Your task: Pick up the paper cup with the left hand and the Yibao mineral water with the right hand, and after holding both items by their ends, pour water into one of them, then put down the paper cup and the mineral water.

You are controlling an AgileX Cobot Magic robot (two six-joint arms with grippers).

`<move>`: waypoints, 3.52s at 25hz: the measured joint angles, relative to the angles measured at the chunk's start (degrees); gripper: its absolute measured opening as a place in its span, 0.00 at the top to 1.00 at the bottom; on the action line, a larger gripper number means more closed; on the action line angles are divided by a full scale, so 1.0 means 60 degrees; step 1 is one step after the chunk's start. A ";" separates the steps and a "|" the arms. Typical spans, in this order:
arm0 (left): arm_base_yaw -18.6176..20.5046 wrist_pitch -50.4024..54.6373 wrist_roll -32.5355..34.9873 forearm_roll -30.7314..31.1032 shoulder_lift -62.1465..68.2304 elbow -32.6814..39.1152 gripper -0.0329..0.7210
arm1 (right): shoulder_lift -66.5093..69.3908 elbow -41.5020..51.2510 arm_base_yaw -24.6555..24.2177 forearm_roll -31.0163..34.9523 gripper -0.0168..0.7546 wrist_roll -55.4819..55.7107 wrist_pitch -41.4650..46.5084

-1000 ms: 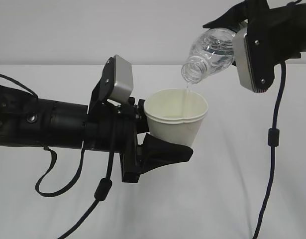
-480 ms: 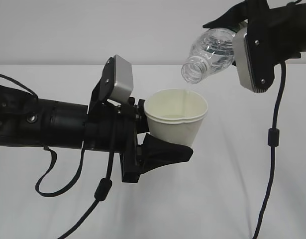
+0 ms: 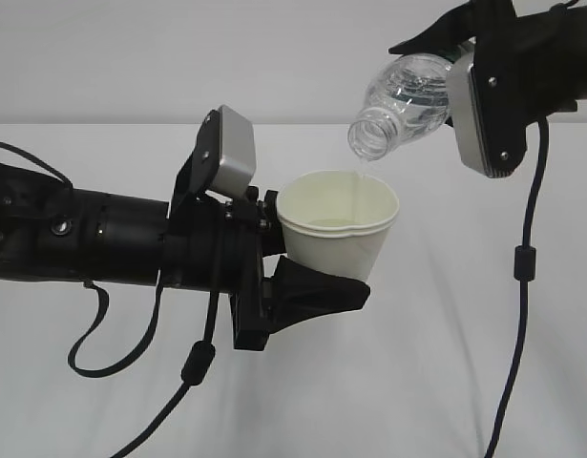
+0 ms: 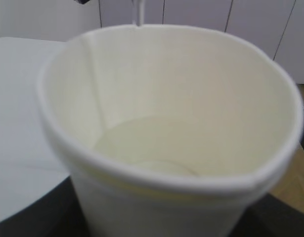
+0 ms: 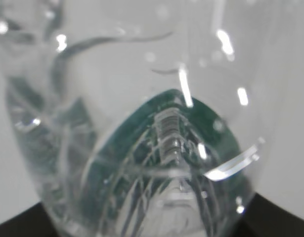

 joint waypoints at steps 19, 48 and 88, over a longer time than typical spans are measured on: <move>0.0000 0.0020 0.0000 0.0000 0.0000 0.0000 0.34 | 0.0000 0.0000 0.0000 0.0000 0.44 0.0000 0.0000; 0.0000 0.0020 0.0000 -0.0104 0.0000 0.0000 0.34 | 0.0000 0.0000 0.0000 0.0000 0.44 -0.0231 0.0000; 0.0000 -0.0144 0.0000 -0.0075 0.0000 0.0000 0.35 | 0.0000 0.0000 0.0000 0.0000 0.44 -0.0410 -0.0017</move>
